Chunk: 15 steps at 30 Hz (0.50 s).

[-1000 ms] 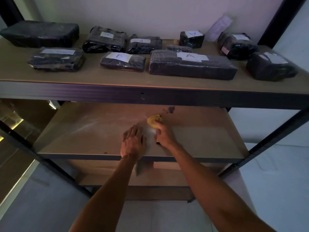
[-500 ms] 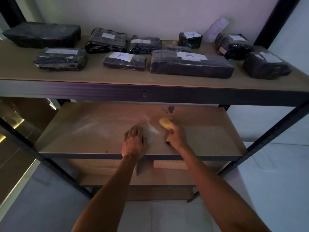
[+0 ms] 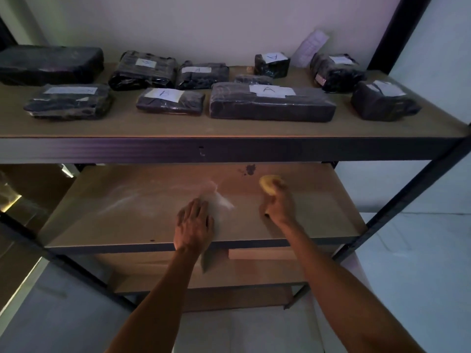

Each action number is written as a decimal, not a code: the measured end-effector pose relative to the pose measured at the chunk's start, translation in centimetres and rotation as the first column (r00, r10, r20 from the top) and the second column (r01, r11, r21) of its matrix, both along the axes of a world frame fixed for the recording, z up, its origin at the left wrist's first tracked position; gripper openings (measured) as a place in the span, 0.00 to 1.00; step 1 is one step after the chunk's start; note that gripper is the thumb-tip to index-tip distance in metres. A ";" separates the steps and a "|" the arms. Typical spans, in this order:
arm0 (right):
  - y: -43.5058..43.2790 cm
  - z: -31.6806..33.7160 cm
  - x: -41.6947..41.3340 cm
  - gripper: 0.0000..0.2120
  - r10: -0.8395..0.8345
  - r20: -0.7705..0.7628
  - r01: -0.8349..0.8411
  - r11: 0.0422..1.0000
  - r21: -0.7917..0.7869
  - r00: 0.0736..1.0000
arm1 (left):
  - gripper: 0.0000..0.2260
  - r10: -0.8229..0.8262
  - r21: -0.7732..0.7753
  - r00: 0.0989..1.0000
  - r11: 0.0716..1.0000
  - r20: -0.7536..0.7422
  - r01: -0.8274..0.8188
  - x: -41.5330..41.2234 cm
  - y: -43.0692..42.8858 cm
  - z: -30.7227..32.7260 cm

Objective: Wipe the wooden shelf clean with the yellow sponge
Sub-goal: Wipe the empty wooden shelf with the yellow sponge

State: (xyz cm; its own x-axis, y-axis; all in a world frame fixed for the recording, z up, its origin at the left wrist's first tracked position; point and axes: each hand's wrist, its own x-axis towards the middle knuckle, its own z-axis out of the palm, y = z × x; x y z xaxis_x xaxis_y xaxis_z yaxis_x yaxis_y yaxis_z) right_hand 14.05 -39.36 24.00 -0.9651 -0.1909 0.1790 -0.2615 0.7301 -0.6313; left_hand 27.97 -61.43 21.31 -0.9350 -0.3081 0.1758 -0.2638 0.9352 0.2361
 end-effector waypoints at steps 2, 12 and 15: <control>2.7 -0.7 -0.7 0.21 -0.126 0.012 0.124 0.988 0.089 0.992 | 0.24 0.013 -0.001 1.000 1.000 0.019 -0.013 -0.1 0.2 0.1; -2.4 -0.1 4.3 0.25 0.152 -0.077 -0.163 0.974 -0.157 0.985 | 0.25 0.016 -0.010 0.999 1.000 0.035 -0.016 -0.2 0.0 0.0; 7.0 0.5 1.3 0.22 -0.161 -0.098 0.161 0.987 -0.008 0.982 | 0.26 0.034 -0.008 0.999 0.999 0.027 -0.034 -0.3 0.1 0.0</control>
State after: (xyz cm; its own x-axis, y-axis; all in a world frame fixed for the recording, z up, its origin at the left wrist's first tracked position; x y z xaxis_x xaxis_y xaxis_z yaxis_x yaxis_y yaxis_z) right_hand 15.39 -32.33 24.46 -0.9612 -0.0341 0.2738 -0.2006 0.7677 -0.6086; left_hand 27.70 -61.36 21.27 -0.9284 -0.3386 0.1530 -0.3018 0.9274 0.2210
